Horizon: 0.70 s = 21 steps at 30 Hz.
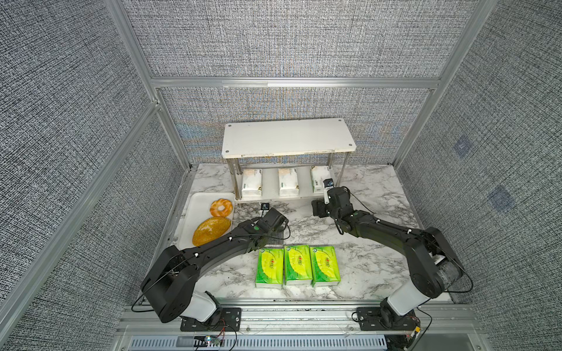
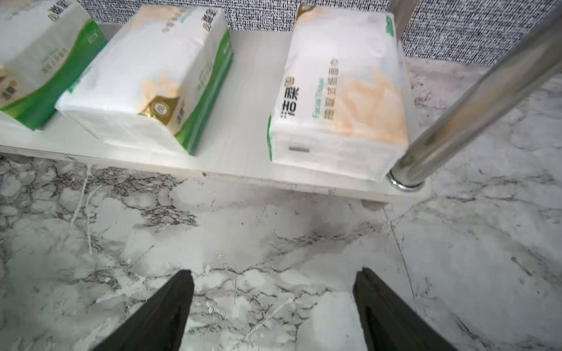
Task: Place the tissue boxes on the shelf by color
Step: Move the box of tissues to the center of the board.
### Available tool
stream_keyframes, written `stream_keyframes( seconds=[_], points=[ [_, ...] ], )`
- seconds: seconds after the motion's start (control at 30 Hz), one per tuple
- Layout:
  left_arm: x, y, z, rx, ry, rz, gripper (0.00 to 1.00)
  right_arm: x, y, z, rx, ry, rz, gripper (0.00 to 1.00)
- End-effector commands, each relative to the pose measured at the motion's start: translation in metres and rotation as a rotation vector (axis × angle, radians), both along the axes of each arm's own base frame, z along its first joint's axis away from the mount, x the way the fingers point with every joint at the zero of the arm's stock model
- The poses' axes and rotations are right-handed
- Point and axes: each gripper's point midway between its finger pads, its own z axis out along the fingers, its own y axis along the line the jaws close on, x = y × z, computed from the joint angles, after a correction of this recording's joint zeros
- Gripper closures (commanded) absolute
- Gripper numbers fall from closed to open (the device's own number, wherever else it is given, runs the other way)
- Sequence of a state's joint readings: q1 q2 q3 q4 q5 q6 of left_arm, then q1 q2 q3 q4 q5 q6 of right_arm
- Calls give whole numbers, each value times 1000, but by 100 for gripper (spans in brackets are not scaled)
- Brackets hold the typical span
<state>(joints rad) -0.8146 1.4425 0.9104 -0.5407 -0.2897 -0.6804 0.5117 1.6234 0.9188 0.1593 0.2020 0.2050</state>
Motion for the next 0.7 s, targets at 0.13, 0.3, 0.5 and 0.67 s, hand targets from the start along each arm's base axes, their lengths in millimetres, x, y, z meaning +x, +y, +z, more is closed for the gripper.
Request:
stream_keyframes(
  seconds=[0.13,0.3,0.5,0.67],
  points=[
    [-38,2,-11,-61,124,-42,4,-3,-4,-9,26,5,-19,12],
    [-56,-5,-15,-138,174,-92,4,-2,-9,-12,25,9,-31,12],
    [-71,-6,-19,-194,209,-118,4,0,-12,-11,23,7,-38,12],
    [-83,-3,-33,-188,252,-119,4,2,-13,-13,19,10,-41,11]
  ],
)
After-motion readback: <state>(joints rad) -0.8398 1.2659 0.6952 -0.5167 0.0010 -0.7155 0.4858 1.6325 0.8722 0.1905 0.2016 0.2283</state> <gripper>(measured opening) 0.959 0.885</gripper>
